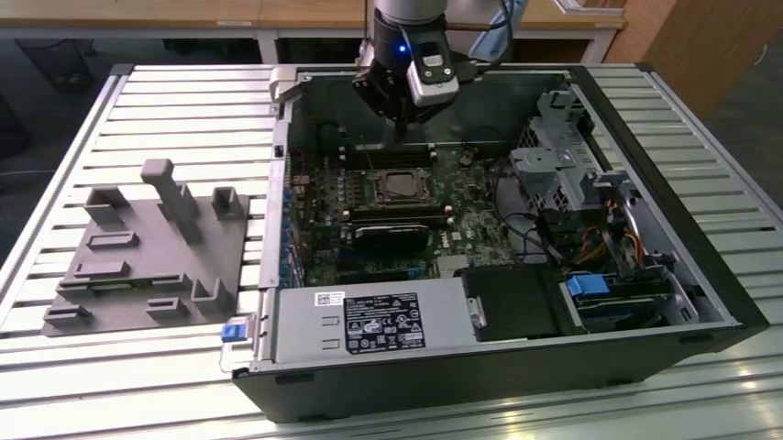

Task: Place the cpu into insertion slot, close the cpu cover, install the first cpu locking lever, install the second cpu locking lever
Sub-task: 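Install the first cpu locking lever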

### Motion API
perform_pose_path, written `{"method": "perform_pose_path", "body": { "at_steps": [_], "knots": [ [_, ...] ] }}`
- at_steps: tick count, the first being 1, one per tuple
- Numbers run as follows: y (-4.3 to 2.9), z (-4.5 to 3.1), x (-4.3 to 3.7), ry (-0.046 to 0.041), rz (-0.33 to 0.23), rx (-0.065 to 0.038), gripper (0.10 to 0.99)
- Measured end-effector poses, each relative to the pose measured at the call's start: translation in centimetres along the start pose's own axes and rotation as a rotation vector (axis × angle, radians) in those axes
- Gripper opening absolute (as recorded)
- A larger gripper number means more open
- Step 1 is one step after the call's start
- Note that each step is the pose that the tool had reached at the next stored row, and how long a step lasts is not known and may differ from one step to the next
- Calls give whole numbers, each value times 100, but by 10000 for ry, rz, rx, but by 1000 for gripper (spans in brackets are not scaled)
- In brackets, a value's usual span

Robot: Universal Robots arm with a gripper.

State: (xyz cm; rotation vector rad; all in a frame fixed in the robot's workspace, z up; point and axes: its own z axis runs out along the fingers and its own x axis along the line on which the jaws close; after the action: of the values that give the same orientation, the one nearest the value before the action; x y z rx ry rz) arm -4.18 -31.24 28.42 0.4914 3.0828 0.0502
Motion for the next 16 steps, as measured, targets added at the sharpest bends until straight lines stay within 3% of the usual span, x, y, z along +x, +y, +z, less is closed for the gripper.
{"method": "perform_pose_path", "body": {
  "at_steps": [8, 16],
  "knots": [
    [0, 3, 0, 36, -1077, -20, 106],
    [0, 6, 0, 29, -1392, -30, 106]
  ]
}}
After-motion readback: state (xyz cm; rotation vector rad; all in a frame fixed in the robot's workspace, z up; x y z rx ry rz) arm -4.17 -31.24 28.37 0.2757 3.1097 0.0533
